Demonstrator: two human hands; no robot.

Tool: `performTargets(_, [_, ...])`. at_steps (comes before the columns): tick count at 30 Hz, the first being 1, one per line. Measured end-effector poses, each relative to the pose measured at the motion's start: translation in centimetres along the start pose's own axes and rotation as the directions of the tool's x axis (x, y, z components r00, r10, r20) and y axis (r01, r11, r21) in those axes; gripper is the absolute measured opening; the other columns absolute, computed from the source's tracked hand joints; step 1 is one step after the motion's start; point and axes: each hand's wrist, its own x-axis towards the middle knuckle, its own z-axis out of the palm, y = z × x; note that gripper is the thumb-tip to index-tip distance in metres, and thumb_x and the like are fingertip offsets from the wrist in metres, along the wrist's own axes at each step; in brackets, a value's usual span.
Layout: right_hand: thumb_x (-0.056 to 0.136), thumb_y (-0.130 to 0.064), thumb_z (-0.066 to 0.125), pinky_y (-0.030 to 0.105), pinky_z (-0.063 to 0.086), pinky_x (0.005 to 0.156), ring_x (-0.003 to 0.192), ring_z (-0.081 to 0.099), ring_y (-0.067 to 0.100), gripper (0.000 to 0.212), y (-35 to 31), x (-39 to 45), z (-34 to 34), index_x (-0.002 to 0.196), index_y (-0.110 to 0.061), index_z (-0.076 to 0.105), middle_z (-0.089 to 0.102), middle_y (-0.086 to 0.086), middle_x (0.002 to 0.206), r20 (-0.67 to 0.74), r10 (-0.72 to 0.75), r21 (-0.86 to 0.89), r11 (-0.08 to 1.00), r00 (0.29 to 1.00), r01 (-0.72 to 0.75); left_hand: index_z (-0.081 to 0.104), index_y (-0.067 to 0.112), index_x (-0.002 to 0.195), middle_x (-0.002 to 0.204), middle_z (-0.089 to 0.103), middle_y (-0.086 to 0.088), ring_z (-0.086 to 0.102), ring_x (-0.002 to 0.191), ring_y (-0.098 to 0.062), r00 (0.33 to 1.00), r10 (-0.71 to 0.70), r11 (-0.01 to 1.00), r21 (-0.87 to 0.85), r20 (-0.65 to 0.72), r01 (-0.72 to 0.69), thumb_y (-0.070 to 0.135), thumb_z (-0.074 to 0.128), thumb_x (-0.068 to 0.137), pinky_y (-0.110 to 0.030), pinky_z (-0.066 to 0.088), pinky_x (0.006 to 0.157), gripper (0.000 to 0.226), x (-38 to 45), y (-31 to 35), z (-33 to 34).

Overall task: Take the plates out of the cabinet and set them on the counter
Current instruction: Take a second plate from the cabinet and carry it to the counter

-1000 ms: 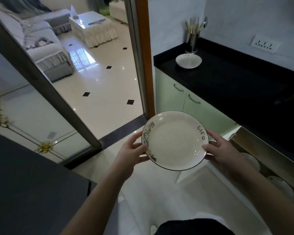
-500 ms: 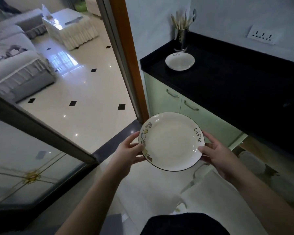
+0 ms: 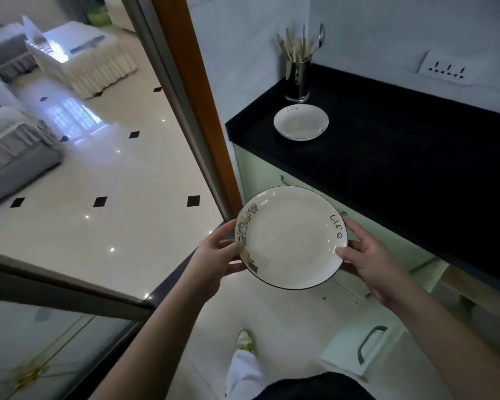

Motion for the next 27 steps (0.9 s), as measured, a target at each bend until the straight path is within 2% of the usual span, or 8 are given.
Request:
performTargets(3, [0.090,0.006,0.052,0.020,0.056,0.068,0.085,0.072,0.015,0.057,-0.9,2.7,1.7,0.123,-0.041,0.054,0.076,0.002,0.093,-0.072,-0.015,-0.017,1.000,0.997,0.014,0.069,0.035,0.116,0.101,0.075,-0.011,0.072,0.076,-0.023,0.998,0.020,0.999,0.039,0.064,-0.023,0.010,0.070,0.084,-0.038,0.059,0.073,0.040,4.1,2.1,-1.8])
performTargets(7, [0.090,0.005,0.054,0.020,0.057,0.067,0.085,0.072,0.014,0.060,-2.3,5.8,3.3,0.136,-0.032,0.049,0.075,0.002,0.095,-0.213,-0.030,0.006,0.999,0.977,0.032,0.060,0.029,0.131,0.089,0.073,-0.005,0.067,0.063,-0.014,0.985,0.028,0.995,0.085,0.170,-0.043,0.006,0.063,0.089,-0.030,0.056,0.066,0.048,9.6,5.2,-3.5])
performTargets(11, [0.089,0.006,0.055,0.018,0.056,0.064,0.084,0.072,0.013,0.059,-3.1,7.1,3.2,0.128,-0.038,0.052,0.076,-0.003,0.093,-0.359,-0.028,0.038,0.998,0.933,0.044,0.060,0.032,0.130,0.105,0.074,-0.013,0.072,0.087,-0.027,0.960,-0.004,0.995,0.099,0.280,-0.025,0.006,0.063,0.090,-0.034,0.057,0.071,0.048,14.5,7.5,-2.5])
performTargets(15, [0.086,0.002,0.060,0.016,0.055,0.062,0.084,0.072,0.009,0.058,-3.5,7.1,1.3,0.116,-0.047,0.054,0.076,-0.011,0.093,-0.503,-0.026,0.031,0.998,0.864,0.048,0.060,0.039,0.127,0.103,0.076,-0.001,0.073,0.094,-0.022,0.920,-0.064,0.981,0.195,0.387,-0.013,0.009,0.065,0.089,-0.033,0.061,0.074,0.049,19.1,8.9,0.8])
performTargets(17, [0.086,-0.003,0.061,0.021,0.056,0.069,0.086,0.072,0.007,0.053,-3.5,7.0,-0.2,0.114,-0.047,0.054,0.075,-0.014,0.095,-0.575,-0.019,0.028,0.999,0.818,0.042,0.062,0.037,0.126,0.104,0.076,-0.005,0.072,0.096,-0.025,0.892,-0.088,0.979,0.202,0.444,-0.003,0.005,0.064,0.089,-0.037,0.060,0.076,0.048,20.9,9.2,3.5])
performTargets(20, [0.087,-0.004,0.061,0.034,0.055,0.080,0.092,0.072,0.013,0.046,-3.1,7.5,-3.3,0.122,-0.034,0.054,0.076,-0.005,0.099,-0.649,0.013,0.086,0.995,0.761,0.056,0.066,0.039,0.118,0.102,0.076,-0.005,0.073,0.093,-0.024,0.845,-0.113,0.975,0.221,0.523,-0.007,0.004,0.065,0.086,-0.033,0.060,0.073,0.048,23.5,9.6,7.9])
performTargets(24, [0.089,-0.002,0.058,0.035,0.055,0.080,0.094,0.072,0.022,0.045,-2.1,9.7,-7.6,0.121,-0.034,0.056,0.076,0.003,0.099,-0.689,0.071,0.153,0.987,0.722,0.049,0.066,0.040,0.117,0.107,0.075,-0.010,0.072,0.098,-0.027,0.801,-0.169,0.964,0.267,0.574,0.012,0.005,0.064,0.083,-0.035,0.060,0.076,0.049,27.5,9.3,13.1])
performTargets(27, [0.089,-0.004,0.058,0.037,0.056,0.079,0.091,0.072,0.020,0.048,-1.7,12.6,-10.9,0.126,-0.035,0.055,0.076,-0.002,0.096,-0.714,0.097,0.143,0.990,0.693,0.009,0.063,0.034,0.123,0.108,0.074,-0.014,0.072,0.098,-0.031,0.809,-0.211,0.957,0.286,0.549,0.056,0.000,0.062,0.086,-0.037,0.059,0.074,0.050,30.6,8.9,16.3])
